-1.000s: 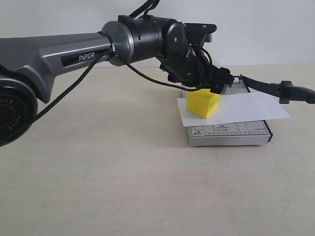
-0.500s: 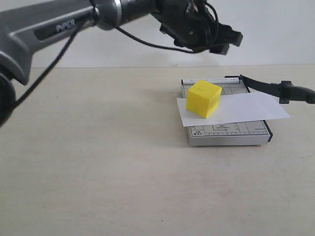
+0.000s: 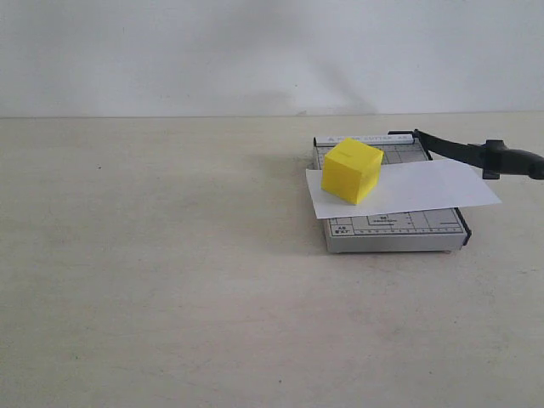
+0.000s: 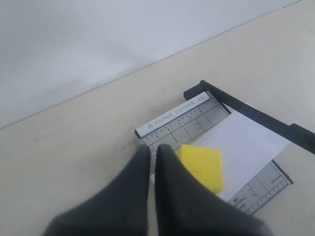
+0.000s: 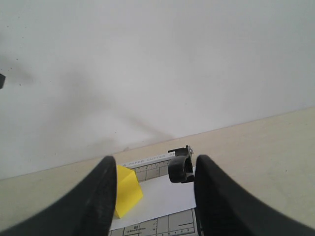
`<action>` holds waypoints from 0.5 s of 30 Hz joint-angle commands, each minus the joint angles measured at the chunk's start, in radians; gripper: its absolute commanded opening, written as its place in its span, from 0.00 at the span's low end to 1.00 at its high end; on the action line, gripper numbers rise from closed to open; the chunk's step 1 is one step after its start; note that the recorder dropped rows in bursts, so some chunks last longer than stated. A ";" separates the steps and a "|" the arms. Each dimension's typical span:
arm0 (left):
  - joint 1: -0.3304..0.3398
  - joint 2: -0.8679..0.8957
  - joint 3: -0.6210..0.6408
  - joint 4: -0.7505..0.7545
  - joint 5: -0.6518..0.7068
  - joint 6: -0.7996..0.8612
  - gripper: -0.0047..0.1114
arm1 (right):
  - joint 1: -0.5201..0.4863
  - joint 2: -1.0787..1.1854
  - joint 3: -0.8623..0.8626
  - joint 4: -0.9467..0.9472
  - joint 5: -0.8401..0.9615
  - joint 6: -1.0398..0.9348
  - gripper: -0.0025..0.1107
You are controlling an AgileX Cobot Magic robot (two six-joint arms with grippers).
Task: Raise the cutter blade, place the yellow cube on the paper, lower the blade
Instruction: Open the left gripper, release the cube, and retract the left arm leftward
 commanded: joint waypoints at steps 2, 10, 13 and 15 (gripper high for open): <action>0.000 -0.187 0.283 0.012 -0.186 -0.005 0.08 | 0.000 -0.006 0.002 -0.005 -0.001 -0.008 0.44; 0.000 -0.589 0.898 0.012 -0.608 -0.037 0.08 | 0.000 -0.006 0.002 -0.005 -0.001 -0.008 0.44; 0.000 -0.747 1.106 0.012 -0.706 -0.063 0.08 | 0.000 -0.006 0.002 -0.005 -0.001 -0.008 0.44; 0.000 -0.846 1.224 0.005 -0.770 -0.068 0.08 | 0.000 -0.006 0.002 -0.005 -0.001 -0.008 0.44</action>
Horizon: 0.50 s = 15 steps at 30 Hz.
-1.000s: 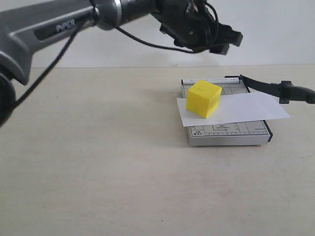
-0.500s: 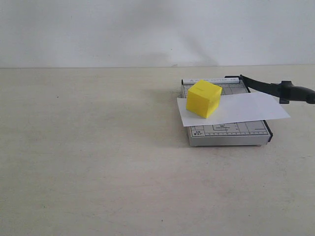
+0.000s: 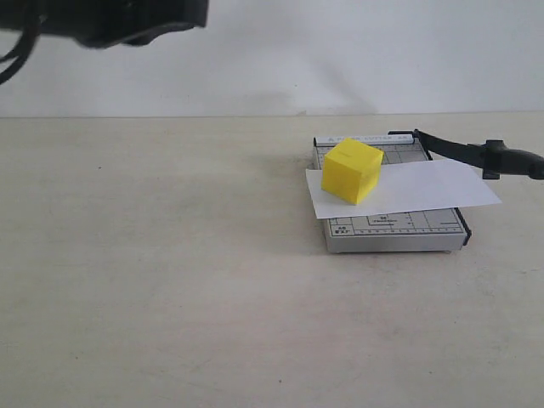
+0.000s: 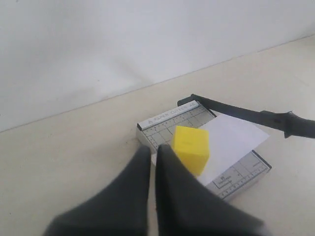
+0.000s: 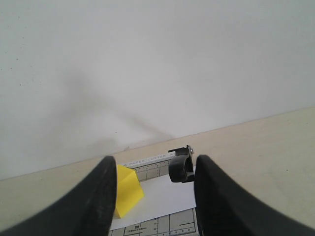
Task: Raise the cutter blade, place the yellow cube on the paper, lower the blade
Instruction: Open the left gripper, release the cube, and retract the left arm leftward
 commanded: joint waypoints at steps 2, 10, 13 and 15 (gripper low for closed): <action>0.000 -0.277 0.321 -0.006 -0.160 -0.028 0.08 | 0.000 -0.006 0.002 -0.009 -0.003 -0.008 0.44; 0.000 -0.596 0.573 -0.017 -0.160 -0.028 0.08 | 0.000 -0.006 0.002 -0.009 -0.005 -0.008 0.44; 0.000 -0.685 0.630 -0.017 -0.160 -0.028 0.08 | 0.000 -0.006 0.002 -0.009 -0.005 -0.008 0.44; 0.000 -0.738 0.663 -0.017 -0.160 -0.045 0.08 | 0.000 -0.006 0.002 -0.009 -0.005 -0.008 0.44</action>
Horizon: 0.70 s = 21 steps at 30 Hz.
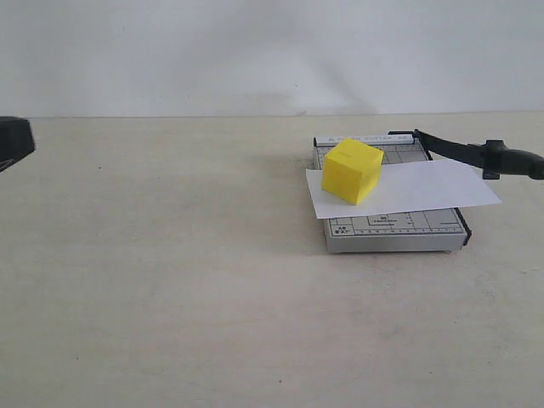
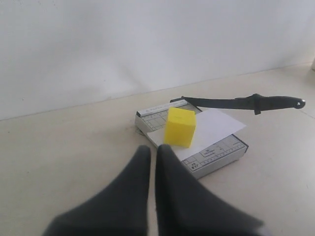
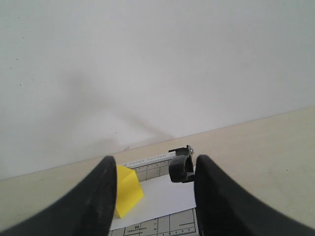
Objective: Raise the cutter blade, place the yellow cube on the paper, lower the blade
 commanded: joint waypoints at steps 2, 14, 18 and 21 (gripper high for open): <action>0.000 -0.131 0.081 -0.011 -0.012 -0.035 0.08 | 0.000 -0.006 0.002 -0.009 -0.005 -0.008 0.44; 0.000 -0.253 0.124 0.011 0.011 -0.023 0.08 | 0.000 -0.006 0.002 -0.009 -0.005 -0.008 0.44; 0.000 -0.274 0.124 0.011 0.011 0.081 0.08 | 0.000 -0.006 0.002 -0.009 -0.005 -0.008 0.44; -0.003 -0.299 0.124 0.011 0.022 0.128 0.08 | 0.000 -0.006 0.002 -0.009 -0.005 -0.008 0.44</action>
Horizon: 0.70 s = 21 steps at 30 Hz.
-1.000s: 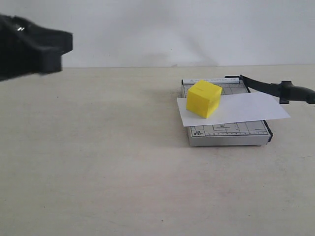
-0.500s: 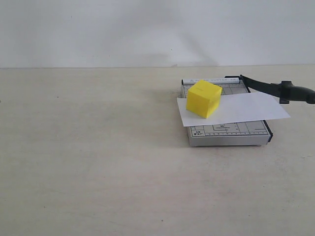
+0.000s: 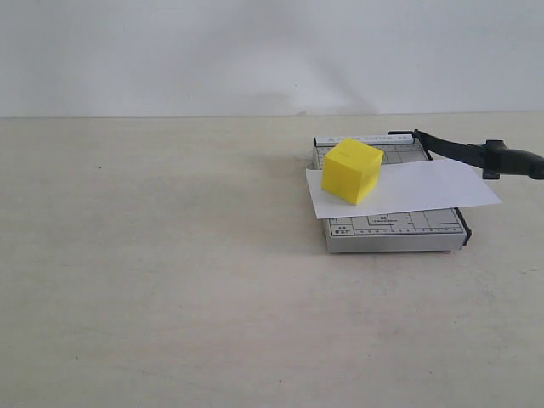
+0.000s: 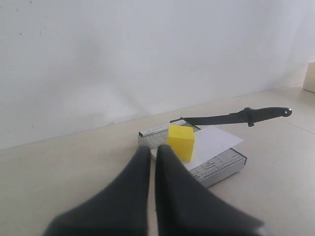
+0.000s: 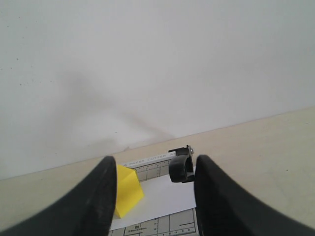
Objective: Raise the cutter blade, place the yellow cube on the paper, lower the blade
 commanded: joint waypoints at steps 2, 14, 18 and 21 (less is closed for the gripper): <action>-0.007 -0.065 0.006 0.005 0.028 0.101 0.08 | 0.000 -0.006 0.002 -0.009 -0.005 -0.008 0.44; -0.010 -0.358 0.214 -0.002 0.035 0.135 0.08 | 0.000 -0.008 0.002 -0.009 -0.007 -0.008 0.44; -0.010 -0.358 0.262 -0.024 0.007 0.123 0.08 | 0.000 -0.008 0.002 -0.009 -0.007 -0.008 0.44; 0.006 -0.358 0.314 -0.024 -0.083 0.123 0.08 | 0.000 -0.008 0.002 -0.009 -0.006 -0.008 0.44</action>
